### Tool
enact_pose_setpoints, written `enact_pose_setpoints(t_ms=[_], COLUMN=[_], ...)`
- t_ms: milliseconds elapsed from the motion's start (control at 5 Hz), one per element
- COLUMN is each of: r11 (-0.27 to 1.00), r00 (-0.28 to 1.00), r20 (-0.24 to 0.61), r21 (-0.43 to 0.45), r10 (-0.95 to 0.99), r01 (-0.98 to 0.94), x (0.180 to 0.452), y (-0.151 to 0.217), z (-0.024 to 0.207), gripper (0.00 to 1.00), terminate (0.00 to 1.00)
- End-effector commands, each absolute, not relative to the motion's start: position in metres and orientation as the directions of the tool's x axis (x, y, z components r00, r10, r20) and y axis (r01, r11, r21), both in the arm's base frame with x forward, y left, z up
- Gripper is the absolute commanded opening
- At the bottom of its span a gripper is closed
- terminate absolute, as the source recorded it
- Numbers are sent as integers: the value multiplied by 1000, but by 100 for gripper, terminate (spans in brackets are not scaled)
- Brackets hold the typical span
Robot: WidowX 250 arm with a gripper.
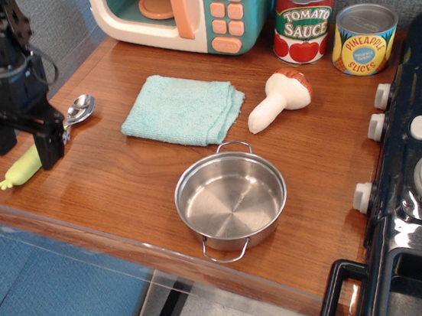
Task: Put the con on the blue cloth
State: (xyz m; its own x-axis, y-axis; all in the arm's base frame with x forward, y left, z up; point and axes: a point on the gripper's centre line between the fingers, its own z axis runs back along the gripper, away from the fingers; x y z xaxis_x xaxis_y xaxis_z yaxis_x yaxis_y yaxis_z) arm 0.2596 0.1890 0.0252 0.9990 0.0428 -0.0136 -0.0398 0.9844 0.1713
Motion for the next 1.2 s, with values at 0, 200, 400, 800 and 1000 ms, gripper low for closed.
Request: enact_pose_setpoints(t_ms=[0,200,400,800,1000], r11=[983,973,963,971,983], r00=[995,997,989,974,971], r20=[-61,1,128,213,225], r21=[172,219,248,209,141], r10=[81,76,75,70,84], r01=[-69,-74,-105,-116,-118], x=[265,268,265,312,350], y=[197,189,185,138,108], z=[10,37,71,102,79], gripper=[100,0,0,0,0], terminate=[0,0,0,0,0])
